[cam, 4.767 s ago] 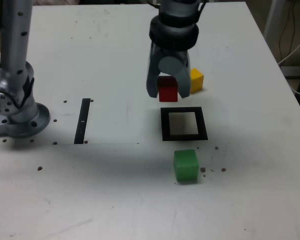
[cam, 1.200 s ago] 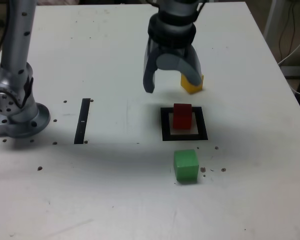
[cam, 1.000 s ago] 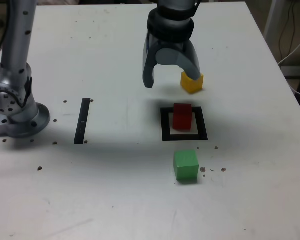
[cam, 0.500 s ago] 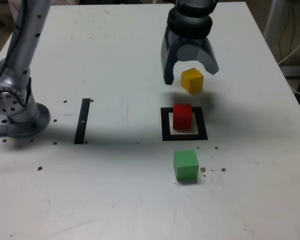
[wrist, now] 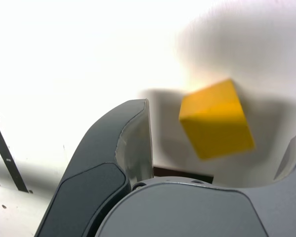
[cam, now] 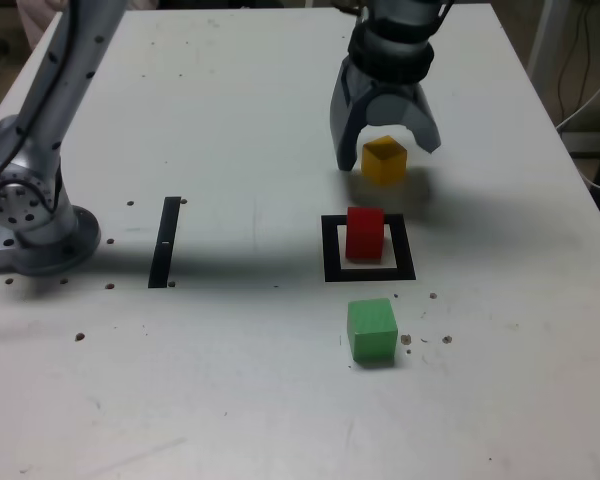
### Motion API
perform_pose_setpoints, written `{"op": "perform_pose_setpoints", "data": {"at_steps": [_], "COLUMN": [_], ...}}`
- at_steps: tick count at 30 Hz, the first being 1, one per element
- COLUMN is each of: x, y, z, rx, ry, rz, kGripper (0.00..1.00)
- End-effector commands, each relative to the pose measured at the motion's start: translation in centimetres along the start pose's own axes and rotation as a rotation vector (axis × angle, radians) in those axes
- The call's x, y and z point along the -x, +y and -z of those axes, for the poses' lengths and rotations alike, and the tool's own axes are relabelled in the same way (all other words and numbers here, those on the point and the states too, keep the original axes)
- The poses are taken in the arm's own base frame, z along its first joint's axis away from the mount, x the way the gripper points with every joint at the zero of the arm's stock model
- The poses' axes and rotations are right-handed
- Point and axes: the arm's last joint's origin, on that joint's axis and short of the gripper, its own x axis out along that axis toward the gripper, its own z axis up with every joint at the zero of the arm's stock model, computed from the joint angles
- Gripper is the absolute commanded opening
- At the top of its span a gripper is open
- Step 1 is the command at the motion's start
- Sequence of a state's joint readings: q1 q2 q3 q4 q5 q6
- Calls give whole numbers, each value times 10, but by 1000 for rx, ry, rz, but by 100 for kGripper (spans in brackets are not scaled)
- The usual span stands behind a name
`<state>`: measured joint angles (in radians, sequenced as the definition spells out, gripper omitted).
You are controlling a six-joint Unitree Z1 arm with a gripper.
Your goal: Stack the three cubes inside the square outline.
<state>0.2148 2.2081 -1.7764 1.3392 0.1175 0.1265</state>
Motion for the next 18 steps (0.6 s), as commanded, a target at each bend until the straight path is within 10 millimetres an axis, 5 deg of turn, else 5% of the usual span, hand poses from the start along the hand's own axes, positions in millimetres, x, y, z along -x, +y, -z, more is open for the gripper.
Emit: {"op": "perform_pose_setpoints", "data": {"at_steps": [1,18], "x": [-2,-16], "y": [3,10], "z": [-5,-19], "rx": [-2,-24], "ry": [-7,-2], "rz": [0,12], "kGripper": [94,87]}}
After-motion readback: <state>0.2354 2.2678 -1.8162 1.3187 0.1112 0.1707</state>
